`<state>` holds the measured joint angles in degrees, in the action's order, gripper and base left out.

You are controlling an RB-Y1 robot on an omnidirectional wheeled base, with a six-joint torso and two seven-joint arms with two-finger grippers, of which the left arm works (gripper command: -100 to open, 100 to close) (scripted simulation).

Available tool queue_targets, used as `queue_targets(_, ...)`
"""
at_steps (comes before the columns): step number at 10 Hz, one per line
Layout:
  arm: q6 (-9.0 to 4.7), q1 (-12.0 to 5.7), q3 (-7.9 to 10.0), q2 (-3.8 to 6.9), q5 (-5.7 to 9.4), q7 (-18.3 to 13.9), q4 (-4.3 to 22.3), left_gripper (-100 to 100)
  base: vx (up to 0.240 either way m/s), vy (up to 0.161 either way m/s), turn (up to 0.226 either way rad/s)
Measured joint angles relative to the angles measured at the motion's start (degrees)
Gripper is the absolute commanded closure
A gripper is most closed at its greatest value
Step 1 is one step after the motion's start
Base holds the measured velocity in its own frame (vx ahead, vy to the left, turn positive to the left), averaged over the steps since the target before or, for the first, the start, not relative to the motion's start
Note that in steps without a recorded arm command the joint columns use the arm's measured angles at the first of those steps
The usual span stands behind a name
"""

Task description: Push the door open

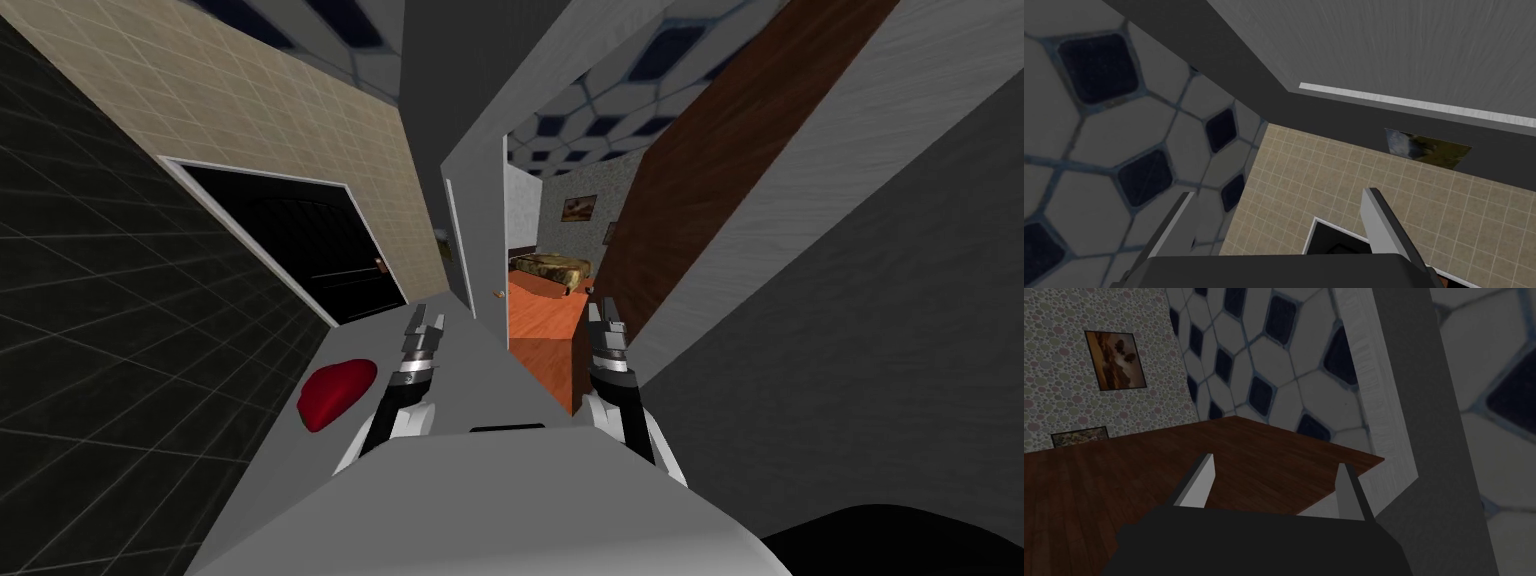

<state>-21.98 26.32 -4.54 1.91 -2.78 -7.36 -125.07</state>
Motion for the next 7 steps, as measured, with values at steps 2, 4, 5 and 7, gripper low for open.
queue_targets(2, -0.76, -0.77, -0.25, 0.35, 0.07, 0.0, 2.23, -100, 0.064, 0.044, -0.068)
queue_targets(4, -1.11, -1.84, -0.52, 0.63, 0.09, 0.09, 4.33, -100, 0.082, 0.044, -0.058)
queue_targets(5, -1.43, -2.15, -0.66, 0.88, 0.15, 0.06, 5.39, -100, 0.096, 0.045, -0.073)
queue_targets(7, -2.56, -2.99, -1.03, 1.24, 0.22, 0.09, 8.21, -100, 0.076, 0.064, -0.081)
